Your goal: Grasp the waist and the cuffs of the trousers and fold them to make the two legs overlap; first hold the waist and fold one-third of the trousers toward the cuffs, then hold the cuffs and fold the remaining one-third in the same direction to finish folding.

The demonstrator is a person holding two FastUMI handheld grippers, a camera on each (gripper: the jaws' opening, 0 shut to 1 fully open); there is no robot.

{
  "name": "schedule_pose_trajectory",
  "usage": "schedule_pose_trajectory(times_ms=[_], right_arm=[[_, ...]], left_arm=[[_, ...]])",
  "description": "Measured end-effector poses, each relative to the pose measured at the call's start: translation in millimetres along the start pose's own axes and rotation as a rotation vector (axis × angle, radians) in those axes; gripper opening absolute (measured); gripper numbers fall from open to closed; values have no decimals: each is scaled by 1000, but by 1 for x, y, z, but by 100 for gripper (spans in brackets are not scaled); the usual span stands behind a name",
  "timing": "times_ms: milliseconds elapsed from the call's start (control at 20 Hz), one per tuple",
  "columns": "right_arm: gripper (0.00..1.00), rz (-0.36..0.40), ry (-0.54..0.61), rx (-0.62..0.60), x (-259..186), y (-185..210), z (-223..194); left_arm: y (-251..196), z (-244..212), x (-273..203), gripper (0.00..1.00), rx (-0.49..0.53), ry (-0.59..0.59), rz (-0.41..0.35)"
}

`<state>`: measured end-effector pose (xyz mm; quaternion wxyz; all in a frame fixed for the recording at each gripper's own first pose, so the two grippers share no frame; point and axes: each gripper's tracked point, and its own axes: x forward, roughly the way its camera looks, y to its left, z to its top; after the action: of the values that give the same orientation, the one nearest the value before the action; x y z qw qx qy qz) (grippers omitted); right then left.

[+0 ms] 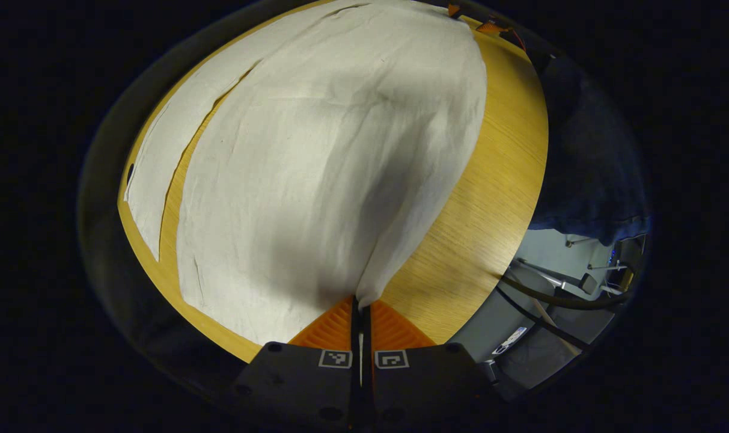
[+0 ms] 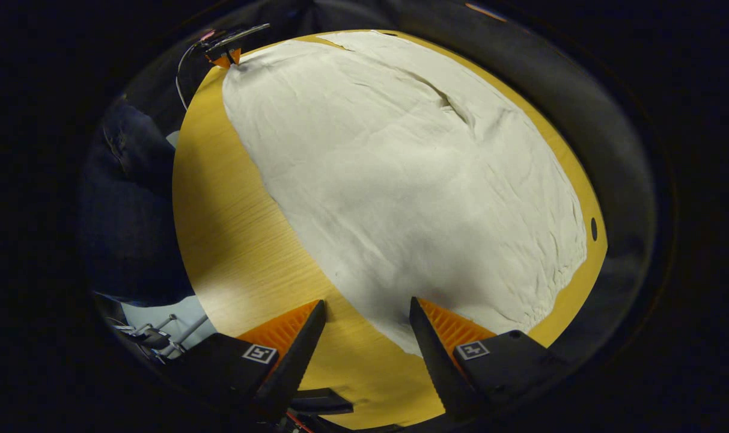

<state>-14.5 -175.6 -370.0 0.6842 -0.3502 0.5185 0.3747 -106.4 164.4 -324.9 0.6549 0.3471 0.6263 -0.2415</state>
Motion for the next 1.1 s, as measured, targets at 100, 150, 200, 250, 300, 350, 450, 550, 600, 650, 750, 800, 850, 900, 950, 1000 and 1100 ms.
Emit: schedule_pose_trajectory(times_ms=[100,150,200,250,300,350,450,550,600,650,750,800,850,900,950,1000,1100], right_arm=[[91,12,12,-3,0,1,0],[84,12,10,-5,0,0,1],[91,10,16,4,0,-1,1],[91,8,21,12,1,-1,1],[90,4,30,16,1,-1,0],[83,1,41,20,-2,0,1],[67,-5,60,21,-2,-1,-1],[56,-16,76,22,-4,-2,-1],[54,-30,83,19,-5,-5,-2],[25,-53,85,21,-5,-10,-1],[11,-64,88,25,-3,-11,-1],[11,-70,93,33,-6,-11,-1],[7,-74,97,47,-4,-12,-2],[7,-82,109,66,-3,-12,-4],[7,-95,113,85,-4,-12,-3],[7,-108,115,90,-5,-12,-3],[7,-129,108,87,-5,-13,-3]], left_arm=[[0,0,0,0,2,1,-3],[0,0,1,0,3,3,-6],[0,0,0,0,2,4,-8],[0,0,0,0,2,3,-10],[0,0,0,0,2,4,-11],[0,0,0,0,2,2,-12],[-1,0,0,0,2,0,-13],[0,1,0,0,2,-1,-15],[1,1,0,0,4,-1,-15],[1,1,0,0,4,-1,-16],[1,1,1,0,4,2,-20],[0,0,0,0,3,3,-22],[0,0,1,0,6,2,-24],[0,0,0,0,14,-2,-26],[-1,0,0,0,21,-8,-24],[-1,1,1,0,34,-18,-19],[-1,0,0,0,50,-31,-15]])
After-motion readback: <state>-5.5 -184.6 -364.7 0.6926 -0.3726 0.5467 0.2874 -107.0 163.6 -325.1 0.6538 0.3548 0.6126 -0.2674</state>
